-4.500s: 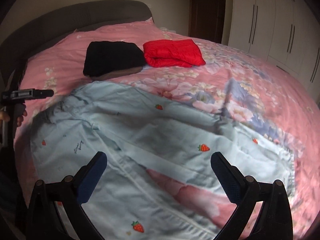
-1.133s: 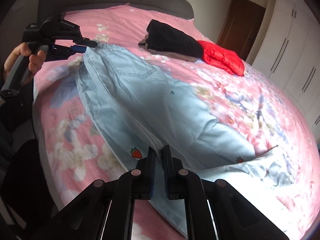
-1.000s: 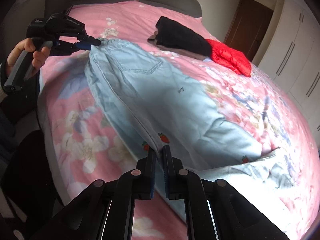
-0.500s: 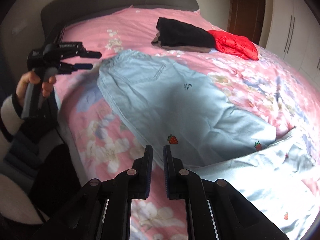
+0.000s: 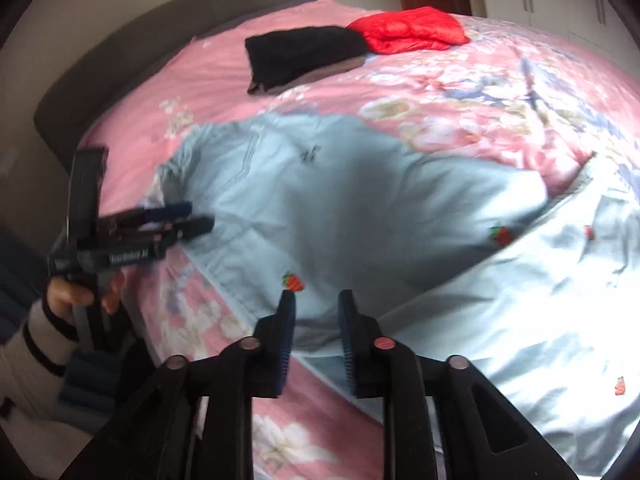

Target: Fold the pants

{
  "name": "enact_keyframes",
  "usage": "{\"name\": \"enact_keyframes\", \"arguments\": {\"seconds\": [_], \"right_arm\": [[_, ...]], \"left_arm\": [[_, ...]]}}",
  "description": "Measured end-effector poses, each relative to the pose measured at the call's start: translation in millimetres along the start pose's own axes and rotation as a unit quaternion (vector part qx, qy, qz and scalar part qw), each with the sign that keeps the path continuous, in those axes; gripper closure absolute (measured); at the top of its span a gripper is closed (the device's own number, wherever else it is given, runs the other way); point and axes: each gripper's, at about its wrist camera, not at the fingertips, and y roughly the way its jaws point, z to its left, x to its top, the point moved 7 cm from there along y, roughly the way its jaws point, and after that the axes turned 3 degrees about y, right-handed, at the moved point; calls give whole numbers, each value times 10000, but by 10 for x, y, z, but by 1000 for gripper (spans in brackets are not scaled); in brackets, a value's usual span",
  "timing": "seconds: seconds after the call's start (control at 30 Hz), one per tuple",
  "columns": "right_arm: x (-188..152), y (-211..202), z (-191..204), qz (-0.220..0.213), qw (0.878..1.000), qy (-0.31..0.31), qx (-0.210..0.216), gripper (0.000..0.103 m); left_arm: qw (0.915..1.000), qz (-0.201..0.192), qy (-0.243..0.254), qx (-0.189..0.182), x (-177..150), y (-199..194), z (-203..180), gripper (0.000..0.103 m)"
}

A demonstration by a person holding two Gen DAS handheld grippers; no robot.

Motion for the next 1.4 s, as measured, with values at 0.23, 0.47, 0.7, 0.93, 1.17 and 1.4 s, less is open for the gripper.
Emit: {"name": "enact_keyframes", "arguments": {"seconds": [0.23, 0.47, 0.7, 0.93, 1.17, 1.4], "right_arm": [[652, -319, -1331, -501, 9734, 1992, -1011, 52], [913, 160, -1784, 60, 9528, 2509, -1708, 52], [859, 440, -1916, 650, 9397, 1997, -2700, 85], [682, -421, -1792, -768, 9531, 2515, -1498, 97], [-160, -1770, -1585, -2416, 9165, 3054, -922, 97], [-1239, -1359, -1986, -1883, 8690, 4557, -411, 93]], "left_arm": [[9903, -64, 664, -1215, 192, 23, -994, 32], [9738, 212, 1534, -1666, 104, 249, -1844, 35], [9693, 441, 1820, -1592, -44, 433, -1967, 81], [9678, 321, 1812, -1719, -11, 345, -1951, 88], [9667, 223, 1900, -1702, 45, 277, -1974, 88], [9666, 350, 2128, -1381, 4, 365, -2004, 85]]}}
